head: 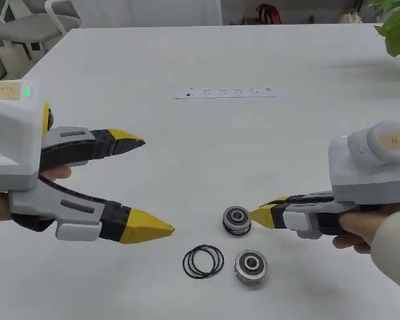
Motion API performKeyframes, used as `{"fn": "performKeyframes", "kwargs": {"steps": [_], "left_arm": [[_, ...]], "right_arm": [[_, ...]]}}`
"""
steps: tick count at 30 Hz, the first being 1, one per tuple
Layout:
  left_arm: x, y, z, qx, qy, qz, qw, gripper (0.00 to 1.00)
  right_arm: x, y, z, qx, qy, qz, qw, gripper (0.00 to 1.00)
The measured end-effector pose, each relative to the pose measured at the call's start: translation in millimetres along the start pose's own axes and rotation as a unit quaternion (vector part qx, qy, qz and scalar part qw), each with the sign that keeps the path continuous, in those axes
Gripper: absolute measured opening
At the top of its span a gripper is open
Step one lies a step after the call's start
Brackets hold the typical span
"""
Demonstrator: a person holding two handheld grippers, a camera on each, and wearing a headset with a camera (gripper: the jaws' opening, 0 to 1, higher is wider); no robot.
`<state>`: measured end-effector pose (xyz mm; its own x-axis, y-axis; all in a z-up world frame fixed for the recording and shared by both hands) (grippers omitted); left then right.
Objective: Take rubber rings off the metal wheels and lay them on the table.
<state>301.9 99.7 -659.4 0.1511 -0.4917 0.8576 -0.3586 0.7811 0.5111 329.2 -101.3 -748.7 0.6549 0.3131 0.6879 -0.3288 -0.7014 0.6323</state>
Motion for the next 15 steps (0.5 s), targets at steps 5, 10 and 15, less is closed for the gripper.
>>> {"fn": "performKeyframes", "kwargs": {"steps": [5, 10, 15], "left_arm": [[6.6, -9.6, -2.8, -0.010, -0.010, 0.003, 0.9999, 0.84], [8.7, -22.1, -5.0, -0.019, -0.018, -0.003, 0.9997, 0.81], [12.7, -36.7, -5.1, -0.029, -0.026, -0.004, 0.9992, 0.76]], "right_arm": [[-4.0, -3.3, 0.6, 0.005, 0.004, -0.005, 1.0000, 0.18], [-7.2, -5.9, 2.1, 0.007, 0.017, -0.011, 0.9998, 0.19], [-9.6, -8.8, 4.0, 0.009, 0.026, -0.014, 0.9995, 0.20]]}}
Point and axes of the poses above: the centre of the closed fingertips' face, and the gripper's own axes: y roughly backward along the fingers, z roughly to its right, x roughly out of its top, the point moved 6 cm from there along y, roughly backward along the fingers, and after that the axes turned 7 degrees about -z, right-handed, at the moved point
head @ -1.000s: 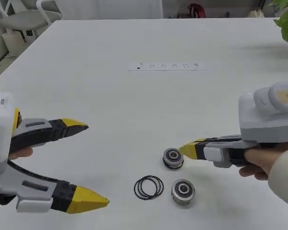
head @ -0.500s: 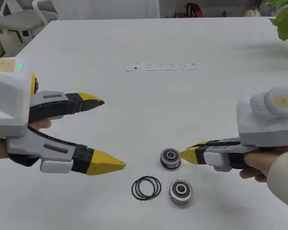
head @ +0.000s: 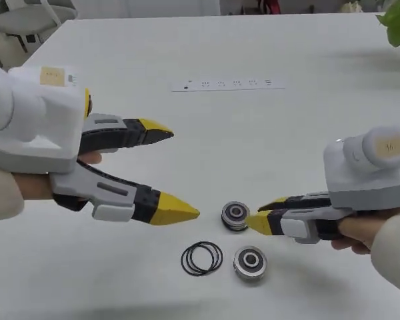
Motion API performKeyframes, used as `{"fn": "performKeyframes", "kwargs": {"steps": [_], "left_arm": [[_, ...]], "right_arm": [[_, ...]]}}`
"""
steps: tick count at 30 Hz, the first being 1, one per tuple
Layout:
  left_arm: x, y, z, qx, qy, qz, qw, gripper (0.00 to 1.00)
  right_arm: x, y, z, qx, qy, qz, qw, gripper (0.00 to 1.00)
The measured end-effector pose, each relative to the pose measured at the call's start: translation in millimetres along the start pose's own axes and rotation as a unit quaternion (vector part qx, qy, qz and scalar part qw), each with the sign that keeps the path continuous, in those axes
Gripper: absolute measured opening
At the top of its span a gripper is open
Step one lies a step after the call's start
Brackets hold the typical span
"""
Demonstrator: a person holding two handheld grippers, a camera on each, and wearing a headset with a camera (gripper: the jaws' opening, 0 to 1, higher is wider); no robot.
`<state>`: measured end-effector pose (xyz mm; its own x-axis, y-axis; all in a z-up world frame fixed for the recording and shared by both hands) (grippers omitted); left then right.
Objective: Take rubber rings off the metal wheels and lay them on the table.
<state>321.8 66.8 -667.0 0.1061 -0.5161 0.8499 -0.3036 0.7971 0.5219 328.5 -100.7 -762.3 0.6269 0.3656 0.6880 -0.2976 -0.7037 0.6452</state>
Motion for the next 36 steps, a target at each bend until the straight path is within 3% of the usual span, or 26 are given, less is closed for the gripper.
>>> {"fn": "performKeyframes", "kwargs": {"steps": [6, 16, 26, 36], "left_arm": [[-2.4, -19.8, 0.2, -0.012, -0.001, -0.008, 0.9999, 0.65], [-6.0, -47.6, 1.9, -0.029, 0.012, -0.002, 0.9995, 0.47], [-20.7, -76.3, 3.4, -0.022, 0.017, -0.027, 0.9993, 0.33], [-31.2, -97.6, 8.0, -0.024, 0.022, -0.056, 0.9979, 0.26]], "right_arm": [[-4.4, -5.0, 0.6, 0.004, 0.015, -0.010, 0.9998, 0.21], [-5.7, -11.5, -1.6, 0.008, 0.044, -0.011, 0.9990, 0.26], [-7.0, -15.6, -4.2, -0.001, 0.077, -0.014, 0.9970, 0.26], [-7.2, -15.9, -2.9, -0.008, 0.089, -0.013, 0.9959, 0.21]]}}
Point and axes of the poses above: the centre of the closed fingertips' face, and the gripper's own axes: y roughly backward along the fingers, z roughly to its right, x roughly out of its top, the point moved 6 cm from there along y, roughly backward along the fingers, and after that the axes turned 7 degrees about -z, right-handed, at the moved point
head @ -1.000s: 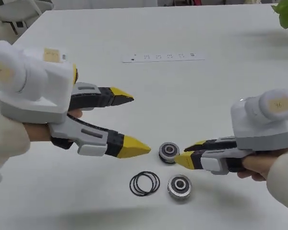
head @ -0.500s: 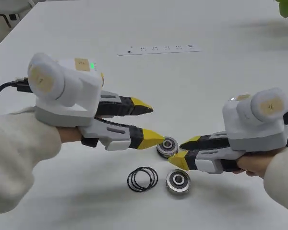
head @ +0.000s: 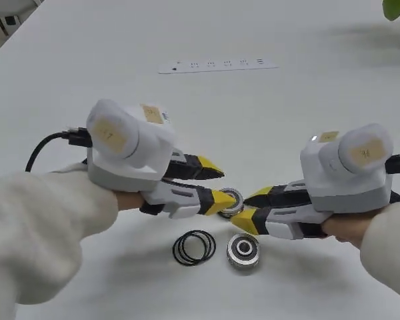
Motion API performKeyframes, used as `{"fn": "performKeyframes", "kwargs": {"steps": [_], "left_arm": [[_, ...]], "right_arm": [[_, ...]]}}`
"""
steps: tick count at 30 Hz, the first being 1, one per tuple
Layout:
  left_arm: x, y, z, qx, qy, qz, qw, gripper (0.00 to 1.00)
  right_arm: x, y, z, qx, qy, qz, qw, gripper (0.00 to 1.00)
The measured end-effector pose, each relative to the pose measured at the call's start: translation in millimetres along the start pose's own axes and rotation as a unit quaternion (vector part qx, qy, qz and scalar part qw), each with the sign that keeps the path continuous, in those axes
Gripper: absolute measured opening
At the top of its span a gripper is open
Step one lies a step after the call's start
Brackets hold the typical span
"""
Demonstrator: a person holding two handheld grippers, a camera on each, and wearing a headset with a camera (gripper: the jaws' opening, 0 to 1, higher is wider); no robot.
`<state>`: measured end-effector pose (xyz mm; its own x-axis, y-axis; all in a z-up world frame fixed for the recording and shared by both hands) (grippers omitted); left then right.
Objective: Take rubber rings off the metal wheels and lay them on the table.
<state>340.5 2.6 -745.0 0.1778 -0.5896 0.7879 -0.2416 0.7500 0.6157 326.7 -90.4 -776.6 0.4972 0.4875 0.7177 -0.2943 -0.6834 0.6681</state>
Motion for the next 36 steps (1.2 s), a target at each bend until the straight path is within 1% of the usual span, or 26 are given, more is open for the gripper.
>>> {"fn": "performKeyframes", "kwargs": {"steps": [3, 7, 9, 12, 14, 15, 18, 19, 20, 25, 31, 34, 36], "left_arm": [[-2.6, -5.3, 1.0, 0.003, -0.002, -0.009, 1.0000, 0.23], [-6.4, -10.1, 1.2, -0.001, 0.004, -0.013, 0.9999, 0.21], [-8.0, -10.7, 0.0, 0.004, 0.000, -0.018, 0.9998, 0.20], [-10.7, -11.1, -2.3, 0.008, 0.005, -0.024, 0.9997, 0.18], [-12.2, -11.3, -1.5, 0.006, 0.008, -0.026, 0.9996, 0.18], [-11.7, -11.4, -1.3, 0.006, 0.006, -0.022, 0.9997, 0.17], [-11.6, -11.9, -0.3, 0.004, 0.006, -0.021, 0.9998, 0.15], [-11.8, -12.2, 0.7, -0.001, 0.007, -0.021, 0.9998, 0.15], [-10.8, -12.5, -0.1, 0.002, 0.007, -0.017, 0.9998, 0.14], [-10.8, -12.5, 2.4, 0.003, 0.011, -0.019, 0.9998, 0.14], [-12.6, -10.9, 4.6, 0.002, 0.013, -0.016, 0.9998, 0.14], [-14.4, -10.0, 4.2, 0.003, 0.016, -0.010, 0.9998, 0.14], [-14.9, -9.4, 4.1, 0.003, 0.019, -0.010, 0.9998, 0.14]], "right_arm": [[-0.3, -0.8, 0.9, -0.002, 0.007, -0.001, 1.0000, 0.19], [-0.6, -0.7, 1.5, -0.005, 0.013, -0.001, 0.9999, 0.17], [-1.0, -0.5, 1.9, -0.006, 0.015, -0.001, 0.9999, 0.15], [-1.3, -0.4, 2.4, -0.008, 0.015, -0.001, 0.9998, 0.14], [-1.2, -0.3, 2.5, -0.008, 0.016, -0.001, 0.9998, 0.14], [-1.2, -0.3, 2.7, -0.009, 0.016, -0.001, 0.9998, 0.14], [-1.3, -0.1, 3.2, -0.010, 0.017, -0.002, 0.9998, 0.13], [-1.3, 0.0, 3.4, -0.011, 0.018, -0.002, 0.9998, 0.12], [-1.5, 0.0, 3.6, -0.012, 0.020, -0.002, 0.9997, 0.11], [-1.4, 0.2, 4.0, -0.012, 0.021, -0.002, 0.9997, 0.10], [-2.0, 0.6, 3.6, -0.010, 0.019, -0.004, 0.9998, 0.09], [-2.1, 1.1, 3.8, -0.011, 0.019, -0.004, 0.9998, 0.07], [-2.2, 1.9, 4.5, -0.013, 0.017, -0.003, 0.9998, 0.03]]}}
Point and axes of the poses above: the centre of the closed fingertips' face, and the gripper's own axes: y roughly backward along the fingers, z roughly to its right, x roughly out of its top, the point moved 6 cm from there along y, roughly backward along the fingers, and after that the axes turned 7 degrees about -z, right-handed, at the moved point
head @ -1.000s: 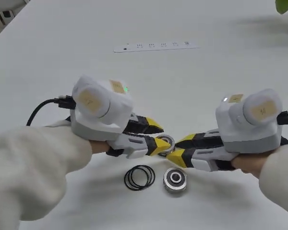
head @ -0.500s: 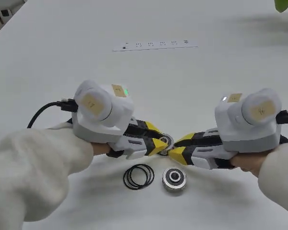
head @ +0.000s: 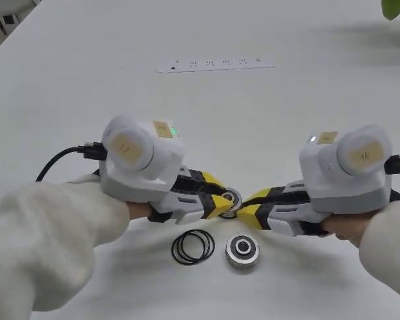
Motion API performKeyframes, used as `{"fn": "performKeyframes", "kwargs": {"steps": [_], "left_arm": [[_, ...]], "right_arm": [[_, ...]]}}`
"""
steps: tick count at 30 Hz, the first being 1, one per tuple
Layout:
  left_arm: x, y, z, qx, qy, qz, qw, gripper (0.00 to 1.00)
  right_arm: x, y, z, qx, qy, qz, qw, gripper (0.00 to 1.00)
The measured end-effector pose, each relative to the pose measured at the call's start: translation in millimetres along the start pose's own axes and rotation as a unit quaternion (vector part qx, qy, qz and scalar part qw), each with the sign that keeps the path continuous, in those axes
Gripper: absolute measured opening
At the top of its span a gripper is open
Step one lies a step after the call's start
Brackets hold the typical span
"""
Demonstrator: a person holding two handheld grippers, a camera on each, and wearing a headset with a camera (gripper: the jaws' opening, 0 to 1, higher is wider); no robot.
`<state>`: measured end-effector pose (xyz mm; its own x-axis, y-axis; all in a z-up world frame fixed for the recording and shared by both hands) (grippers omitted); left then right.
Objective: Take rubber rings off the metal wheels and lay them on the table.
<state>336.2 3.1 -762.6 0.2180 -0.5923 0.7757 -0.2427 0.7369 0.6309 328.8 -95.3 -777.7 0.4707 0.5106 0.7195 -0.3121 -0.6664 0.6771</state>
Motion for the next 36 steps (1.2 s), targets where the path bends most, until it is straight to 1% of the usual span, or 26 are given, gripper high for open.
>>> {"fn": "performKeyframes", "kwargs": {"steps": [1, 7, 11, 13, 15, 19, 20, 27, 29, 32, 33, 34, 36], "left_arm": [[-0.2, 0.3, 0.5, -0.001, 0.000, 0.000, 1.0000, 0.14], [-1.5, 1.1, 1.0, -0.001, 0.001, -0.002, 1.0000, 0.14], [-2.0, 1.3, 0.8, -0.001, 0.003, -0.001, 1.0000, 0.14], [-2.0, 1.1, 0.6, -0.001, 0.004, -0.001, 1.0000, 0.14], [-2.0, 1.1, 0.8, 0.001, 0.004, -0.002, 1.0000, 0.14], [-2.4, 1.0, 1.2, 0.004, 0.003, -0.001, 1.0000, 0.14], [-2.3, 1.1, 1.5, 0.005, 0.002, -0.001, 1.0000, 0.14], [-1.9, 0.6, 3.0, 0.008, 0.001, -0.002, 1.0000, 0.14], [-1.7, 0.5, 3.1, 0.009, 0.000, -0.003, 1.0000, 0.14], [-1.5, 0.3, 3.0, 0.011, -0.002, -0.003, 0.9999, 0.14], [-1.5, 0.3, 3.1, 0.012, -0.003, -0.003, 0.9999, 0.14], [-1.6, 0.2, 3.2, 0.013, -0.004, -0.003, 0.9999, 0.14], [-1.6, 0.2, 3.3, 0.015, -0.004, -0.002, 0.9999, 0.13]], "right_arm": [[0.5, 0.1, 0.7, -0.002, -0.001, 0.001, 1.0000, 0.02], [0.5, -0.7, 0.4, -0.002, -0.001, -0.002, 1.0000, 0.02], [-0.1, -0.7, 0.9, 0.002, -0.012, -0.002, 0.9999, 0.02], [-0.2, -0.8, 0.7, 0.003, -0.012, -0.002, 0.9999, 0.02], [0.1, -0.7, 0.4, 0.003, -0.005, -0.006, 1.0000, 0.02], [0.4, -0.7, 0.2, 0.003, -0.006, -0.015, 0.9999, 0.01], [0.1, -0.5, 0.6, 0.000, -0.013, -0.017, 0.9998, 0.00], [-1.6, 0.9, 3.2, 0.010, -0.071, -0.011, 0.9974, 0.00], [-1.9, 1.1, 3.0, 0.014, -0.091, -0.007, 0.9957, 0.00], [-2.9, 2.2, 5.7, 0.021, -0.124, 0.002, 0.9921, 0.00], [-2.7, 2.6, 6.6, 0.022, -0.128, 0.006, 0.9915, 0.00], [-2.8, 3.3, 6.7, 0.024, -0.143, 0.009, 0.9894, 0.00], [-3.2, 4.1, 7.2, 0.027, -0.158, 0.012, 0.9870, 0.00]]}}
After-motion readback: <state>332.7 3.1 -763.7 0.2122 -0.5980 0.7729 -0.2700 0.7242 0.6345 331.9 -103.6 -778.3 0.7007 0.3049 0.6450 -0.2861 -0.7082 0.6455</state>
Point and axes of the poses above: the centre of the closed fingertips' face, and the gripper's own axes: y roughly backward along the fingers, z roughly to its right, x roughly out of its top, the point moved 6 cm from there along y, roughly backward along the fingers, and after that the axes turned 7 degrees about -z, right-handed, at the moved point
